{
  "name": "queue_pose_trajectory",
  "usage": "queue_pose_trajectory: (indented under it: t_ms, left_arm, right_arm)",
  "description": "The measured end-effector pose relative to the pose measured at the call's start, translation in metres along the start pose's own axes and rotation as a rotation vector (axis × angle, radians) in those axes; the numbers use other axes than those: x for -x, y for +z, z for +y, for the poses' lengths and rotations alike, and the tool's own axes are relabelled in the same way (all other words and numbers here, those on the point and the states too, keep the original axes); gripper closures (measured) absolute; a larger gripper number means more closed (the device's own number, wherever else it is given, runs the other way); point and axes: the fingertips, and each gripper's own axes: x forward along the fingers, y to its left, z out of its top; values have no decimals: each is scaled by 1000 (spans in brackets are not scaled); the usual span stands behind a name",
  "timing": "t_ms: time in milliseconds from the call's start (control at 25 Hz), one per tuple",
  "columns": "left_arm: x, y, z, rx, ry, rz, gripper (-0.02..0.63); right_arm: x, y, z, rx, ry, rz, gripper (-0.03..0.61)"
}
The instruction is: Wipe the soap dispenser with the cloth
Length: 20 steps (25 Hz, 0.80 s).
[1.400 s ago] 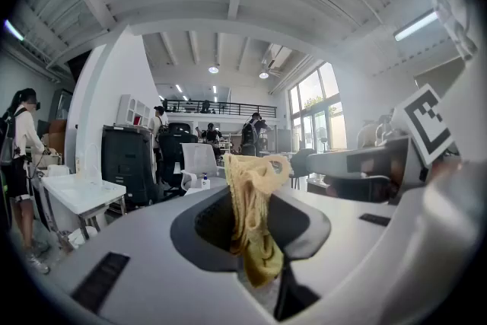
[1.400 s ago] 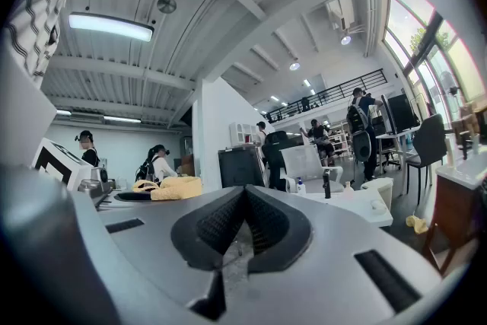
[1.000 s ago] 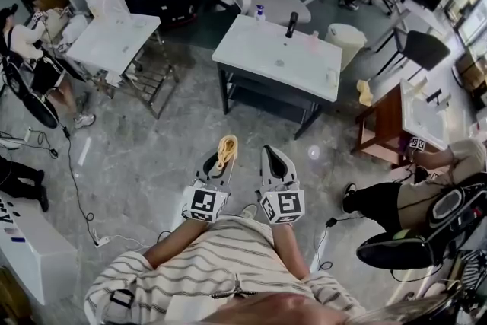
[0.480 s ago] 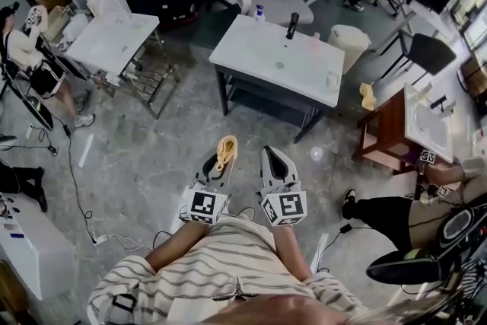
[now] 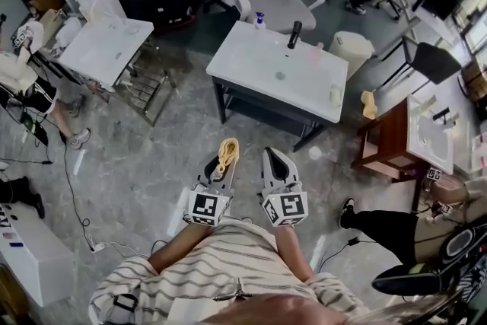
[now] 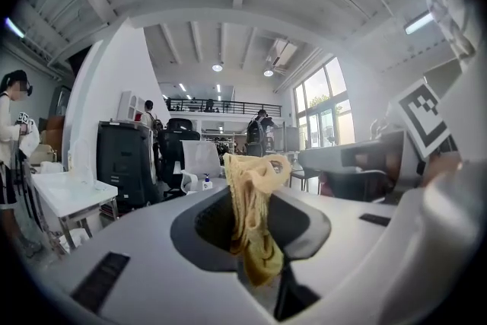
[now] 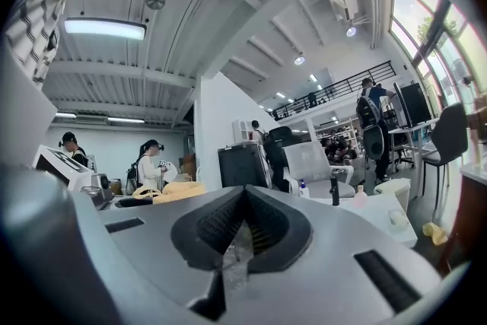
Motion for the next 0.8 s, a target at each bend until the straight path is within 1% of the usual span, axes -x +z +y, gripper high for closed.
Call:
queue_pose_trajectory:
  t_ms: [160,520,800]
  left_arm:
    - [-52,7,34,13,-19,-4,522]
    - [-170,51,119,-19,-137,-40,522]
    - [-231,58,180,-39,-213,-22,522]
  right_arm:
    - [-55,8,-24,8,-20,1,578]
    - [-191,52,-73,13,-108,-48,578]
    - [-272,57,-94,1,-184,-49,578]
